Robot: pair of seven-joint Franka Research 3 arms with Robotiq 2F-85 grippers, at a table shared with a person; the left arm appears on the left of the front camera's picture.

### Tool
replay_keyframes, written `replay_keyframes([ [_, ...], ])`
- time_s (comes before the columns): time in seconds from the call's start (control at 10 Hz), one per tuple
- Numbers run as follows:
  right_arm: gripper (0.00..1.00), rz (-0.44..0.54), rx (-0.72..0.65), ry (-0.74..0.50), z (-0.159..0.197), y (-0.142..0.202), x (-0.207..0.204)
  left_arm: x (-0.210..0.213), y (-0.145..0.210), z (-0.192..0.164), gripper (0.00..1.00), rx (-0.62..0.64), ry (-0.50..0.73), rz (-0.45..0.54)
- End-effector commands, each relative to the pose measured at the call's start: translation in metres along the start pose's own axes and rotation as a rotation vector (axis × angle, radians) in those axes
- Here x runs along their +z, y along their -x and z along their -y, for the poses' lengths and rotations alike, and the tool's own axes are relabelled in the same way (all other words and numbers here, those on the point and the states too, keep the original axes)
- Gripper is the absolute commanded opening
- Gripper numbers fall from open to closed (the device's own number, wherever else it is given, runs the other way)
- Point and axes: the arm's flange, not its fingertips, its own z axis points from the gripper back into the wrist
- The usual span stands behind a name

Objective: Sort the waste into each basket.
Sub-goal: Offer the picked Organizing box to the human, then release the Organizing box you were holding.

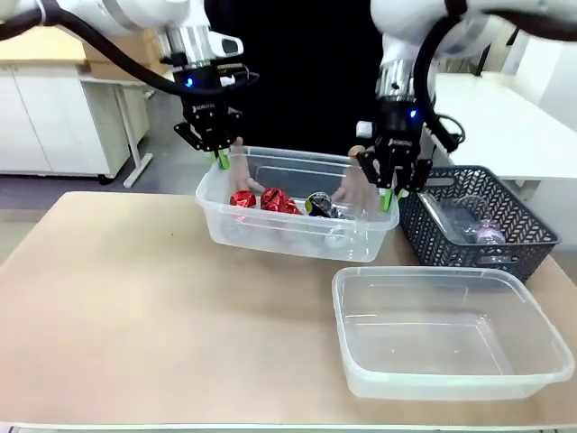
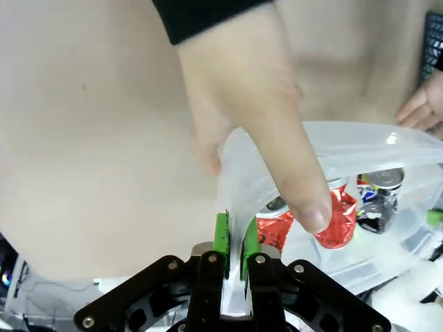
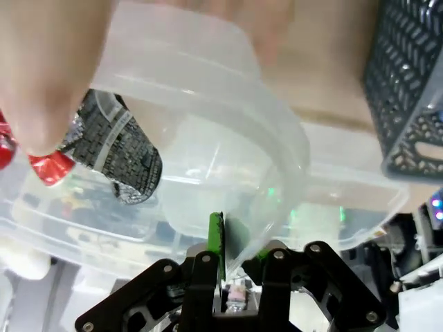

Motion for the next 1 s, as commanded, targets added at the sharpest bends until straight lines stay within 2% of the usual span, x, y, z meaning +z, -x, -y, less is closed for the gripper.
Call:
replay_keyframes([
  [0.0, 0.07, 0.063, 0.037, -0.16, -0.002, -0.027, 0.015, -0.01, -0.015, 0.02, 0.1, 0.064, 0.113, -0.083],
  [0.1, 0.07, 0.0, 0.0, 0.0, 0.0, 0.0, 0.0, 0.0, 0.0, 0.0, 0.1, 0.0, 0.0, 0.0],
  [0.9, 0.07, 0.0, 0.0, 0.0, 0.0, 0.0, 0.0, 0.0, 0.0, 0.0, 0.1, 0.0, 0.0, 0.0],
])
